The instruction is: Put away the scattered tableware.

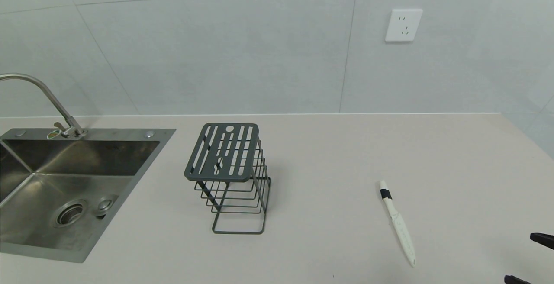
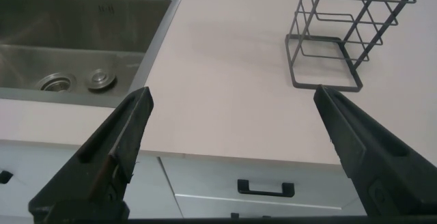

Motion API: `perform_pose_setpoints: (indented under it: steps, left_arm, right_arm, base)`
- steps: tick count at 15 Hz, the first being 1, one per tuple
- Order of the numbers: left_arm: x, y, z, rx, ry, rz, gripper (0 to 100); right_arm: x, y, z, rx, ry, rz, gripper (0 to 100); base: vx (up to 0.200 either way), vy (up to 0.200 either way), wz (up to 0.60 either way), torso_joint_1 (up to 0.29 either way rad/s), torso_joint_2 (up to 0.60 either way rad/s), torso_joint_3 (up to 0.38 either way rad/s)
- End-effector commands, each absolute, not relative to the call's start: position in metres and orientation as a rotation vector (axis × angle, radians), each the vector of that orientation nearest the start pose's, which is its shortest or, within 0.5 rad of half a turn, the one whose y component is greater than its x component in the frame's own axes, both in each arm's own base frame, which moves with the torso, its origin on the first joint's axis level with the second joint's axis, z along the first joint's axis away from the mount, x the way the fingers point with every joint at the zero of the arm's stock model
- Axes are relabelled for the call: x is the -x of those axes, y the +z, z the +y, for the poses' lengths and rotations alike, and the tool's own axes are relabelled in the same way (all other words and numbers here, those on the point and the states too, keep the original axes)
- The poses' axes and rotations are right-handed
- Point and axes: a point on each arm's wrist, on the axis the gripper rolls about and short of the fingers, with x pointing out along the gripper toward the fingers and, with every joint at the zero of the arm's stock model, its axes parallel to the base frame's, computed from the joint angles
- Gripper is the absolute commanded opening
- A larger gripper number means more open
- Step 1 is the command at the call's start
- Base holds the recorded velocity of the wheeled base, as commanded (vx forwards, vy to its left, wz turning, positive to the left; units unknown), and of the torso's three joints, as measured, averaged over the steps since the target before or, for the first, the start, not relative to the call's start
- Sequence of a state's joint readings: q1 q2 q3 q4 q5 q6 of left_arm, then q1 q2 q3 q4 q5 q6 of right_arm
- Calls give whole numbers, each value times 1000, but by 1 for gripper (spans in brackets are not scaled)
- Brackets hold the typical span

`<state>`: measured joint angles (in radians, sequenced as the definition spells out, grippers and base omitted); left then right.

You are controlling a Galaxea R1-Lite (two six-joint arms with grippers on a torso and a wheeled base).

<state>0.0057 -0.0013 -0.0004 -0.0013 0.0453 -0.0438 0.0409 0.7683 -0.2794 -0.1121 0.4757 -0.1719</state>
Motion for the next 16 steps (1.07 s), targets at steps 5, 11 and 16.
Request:
perform_pose_setpoints:
  steps: [5, 11, 16]
  left_arm:
    - [23, 76, 1, 45, 51, -3, 100]
    - [23, 76, 1, 45, 52, -3, 100]
    - [23, 76, 1, 45, 52, -3, 100]
  right_arm:
    - [-100, 141, 26, 107, 581, 548, 100]
    - [-118, 152, 44, 173, 594, 559, 100]
    - [-130, 142, 47, 187, 559, 638, 100]
  base:
    - [0, 0, 0, 0, 0, 0]
    - [0, 0, 0, 0, 0, 0]
    - [0, 0, 0, 0, 0, 0]
